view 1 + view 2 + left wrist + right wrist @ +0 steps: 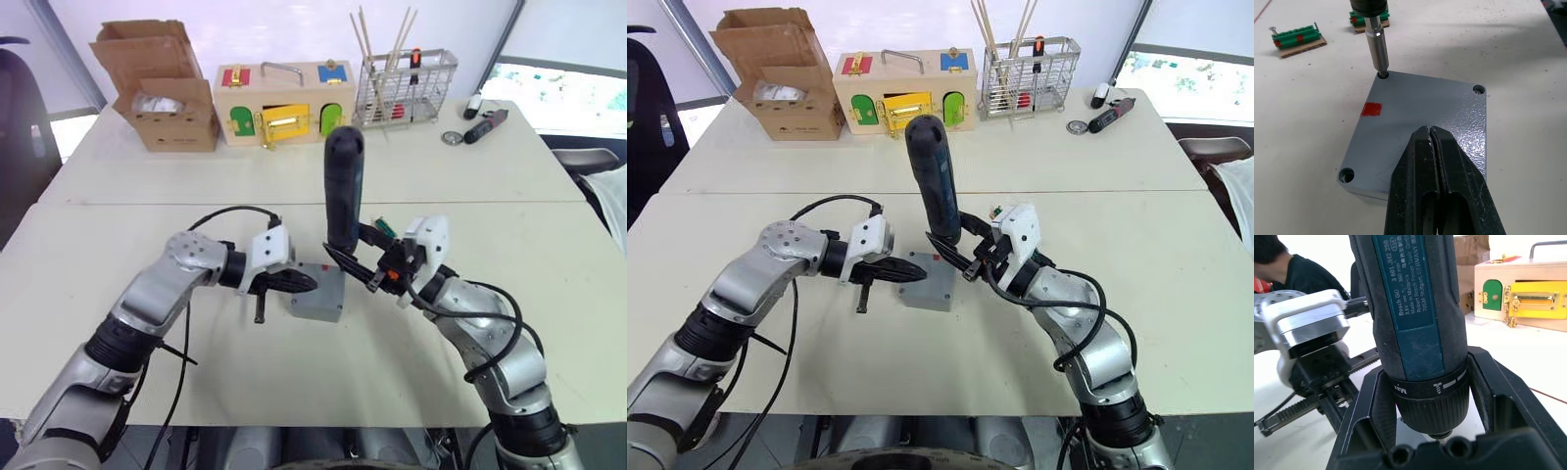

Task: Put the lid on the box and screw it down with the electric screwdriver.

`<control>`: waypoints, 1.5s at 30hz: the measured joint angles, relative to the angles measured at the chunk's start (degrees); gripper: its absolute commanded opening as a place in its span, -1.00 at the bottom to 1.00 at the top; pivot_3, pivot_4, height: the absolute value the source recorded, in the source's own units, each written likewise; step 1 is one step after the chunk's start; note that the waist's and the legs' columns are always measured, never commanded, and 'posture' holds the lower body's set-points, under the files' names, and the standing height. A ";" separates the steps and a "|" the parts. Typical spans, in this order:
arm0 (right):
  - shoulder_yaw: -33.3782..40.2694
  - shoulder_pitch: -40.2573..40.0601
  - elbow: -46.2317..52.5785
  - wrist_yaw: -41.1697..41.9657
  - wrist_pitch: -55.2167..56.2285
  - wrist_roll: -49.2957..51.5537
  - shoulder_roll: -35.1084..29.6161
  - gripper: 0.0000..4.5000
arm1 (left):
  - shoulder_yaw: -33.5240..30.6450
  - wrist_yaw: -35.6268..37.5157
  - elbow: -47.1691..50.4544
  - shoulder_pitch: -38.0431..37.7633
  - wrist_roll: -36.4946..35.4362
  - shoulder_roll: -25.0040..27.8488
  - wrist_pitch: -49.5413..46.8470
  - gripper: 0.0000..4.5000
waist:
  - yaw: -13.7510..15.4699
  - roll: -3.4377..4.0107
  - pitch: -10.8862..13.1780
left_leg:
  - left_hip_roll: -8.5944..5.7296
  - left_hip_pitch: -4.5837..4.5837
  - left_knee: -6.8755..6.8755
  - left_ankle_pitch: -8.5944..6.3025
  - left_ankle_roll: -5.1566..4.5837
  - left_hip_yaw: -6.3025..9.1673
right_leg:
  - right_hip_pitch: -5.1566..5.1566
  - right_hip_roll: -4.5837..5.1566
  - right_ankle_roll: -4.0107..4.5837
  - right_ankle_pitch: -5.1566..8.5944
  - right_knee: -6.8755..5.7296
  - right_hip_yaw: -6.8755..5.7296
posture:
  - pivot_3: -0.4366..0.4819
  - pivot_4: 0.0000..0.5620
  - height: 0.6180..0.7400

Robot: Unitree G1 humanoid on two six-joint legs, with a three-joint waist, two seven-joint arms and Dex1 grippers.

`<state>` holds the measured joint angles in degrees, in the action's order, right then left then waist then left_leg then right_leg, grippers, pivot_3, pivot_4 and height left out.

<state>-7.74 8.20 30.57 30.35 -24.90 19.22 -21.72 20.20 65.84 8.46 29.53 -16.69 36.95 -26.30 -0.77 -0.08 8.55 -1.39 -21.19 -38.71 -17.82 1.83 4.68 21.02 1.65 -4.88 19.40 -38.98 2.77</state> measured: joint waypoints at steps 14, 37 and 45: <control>-0.58 -3.45 1.58 -1.72 0.18 -0.36 0.48 -0.23 | -0.01 -0.19 -0.22 -0.61 0.21 -0.33 -0.82 -1.00 | -0.04 -0.27 -1.10 | -0.01 0.22 0.41 0.00 0.00 0.06 | -0.16 0.02 -0.02 0.02 0.29 0.01 | -0.05 -0.47 1.00; -1.69 -3.48 1.91 -2.33 0.21 -1.74 0.35 -0.23 | 0.21 -0.42 1.51 -0.65 0.34 -0.34 -3.56 -1.00 | 0.00 -0.25 -1.10 | 0.01 0.76 0.86 -0.02 -0.02 0.09 | -0.72 0.07 0.02 0.05 0.90 0.02 | -0.05 -0.47 1.00; -1.69 -3.43 1.91 -2.24 0.34 -2.06 0.30 -0.23 | 0.22 -0.51 1.56 -0.60 0.33 -0.46 -3.82 -1.00 | 0.03 -0.25 -1.10 | 0.01 0.76 0.89 -0.03 -0.02 0.09 | -0.72 0.10 0.02 0.05 0.93 0.02 | -0.05 -0.47 1.00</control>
<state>-9.43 4.76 32.48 28.11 -24.55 17.16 -21.43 20.42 65.32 10.02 28.93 -16.36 36.49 -30.12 -0.74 -0.34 7.45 -1.38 -20.43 -37.82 -17.85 1.81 4.77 20.31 1.75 -4.86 19.45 -38.05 2.79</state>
